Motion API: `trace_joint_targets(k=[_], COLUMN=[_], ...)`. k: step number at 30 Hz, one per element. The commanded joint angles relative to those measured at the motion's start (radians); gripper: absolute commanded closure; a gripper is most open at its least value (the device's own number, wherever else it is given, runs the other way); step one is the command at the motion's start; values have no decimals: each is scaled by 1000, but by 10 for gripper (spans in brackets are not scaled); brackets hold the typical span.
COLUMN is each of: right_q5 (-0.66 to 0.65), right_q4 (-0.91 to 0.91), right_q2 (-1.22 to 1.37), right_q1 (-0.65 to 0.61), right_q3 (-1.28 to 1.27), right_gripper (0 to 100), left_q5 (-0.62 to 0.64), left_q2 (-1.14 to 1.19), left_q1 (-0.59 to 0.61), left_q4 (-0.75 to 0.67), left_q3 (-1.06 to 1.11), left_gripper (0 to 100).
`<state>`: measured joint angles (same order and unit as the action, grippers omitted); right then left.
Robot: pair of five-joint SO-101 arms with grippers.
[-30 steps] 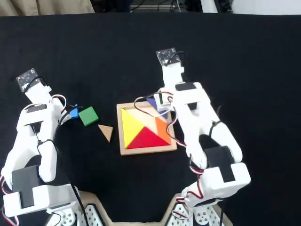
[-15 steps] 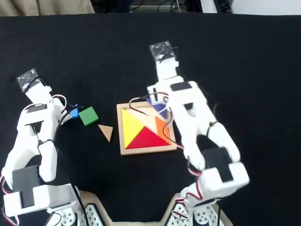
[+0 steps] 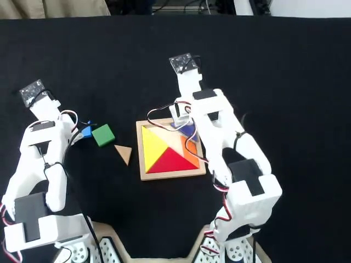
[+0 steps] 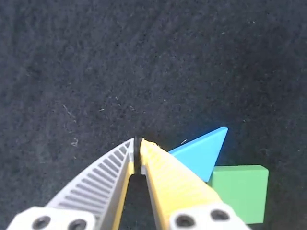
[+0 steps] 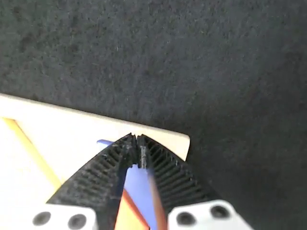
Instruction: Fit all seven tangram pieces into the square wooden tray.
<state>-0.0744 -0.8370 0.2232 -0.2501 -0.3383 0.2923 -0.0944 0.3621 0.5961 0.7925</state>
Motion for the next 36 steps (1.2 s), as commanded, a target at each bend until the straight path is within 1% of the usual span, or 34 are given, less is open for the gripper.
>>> trace_joint_targets(k=[1, 8, 12, 18, 32, 36], right_q5=[-9, -9, -48, -49, -52, -78], right_q4=[6, 117, 94, 78, 78, 80], right_q2=[-134, -309, -317, -320, -311, -312], right_q1=[-20, 20, 38, 95, 94, 74], right_q3=[-50, -228, -269, -286, -332, -334], right_gripper=[988, 988, 988, 988, 988, 988], left_q5=[-9, -9, -9, -9, -9, -9], left_q2=[-31, -31, -31, -31, -31, -31], left_q1=[-12, -12, -12, -12, -12, -12], left_q4=[-15, -15, -15, -15, -15, -15], left_q3=[-10, -10, -10, -10, -7, -7], left_gripper=[970, 970, 970, 970, 970, 970])
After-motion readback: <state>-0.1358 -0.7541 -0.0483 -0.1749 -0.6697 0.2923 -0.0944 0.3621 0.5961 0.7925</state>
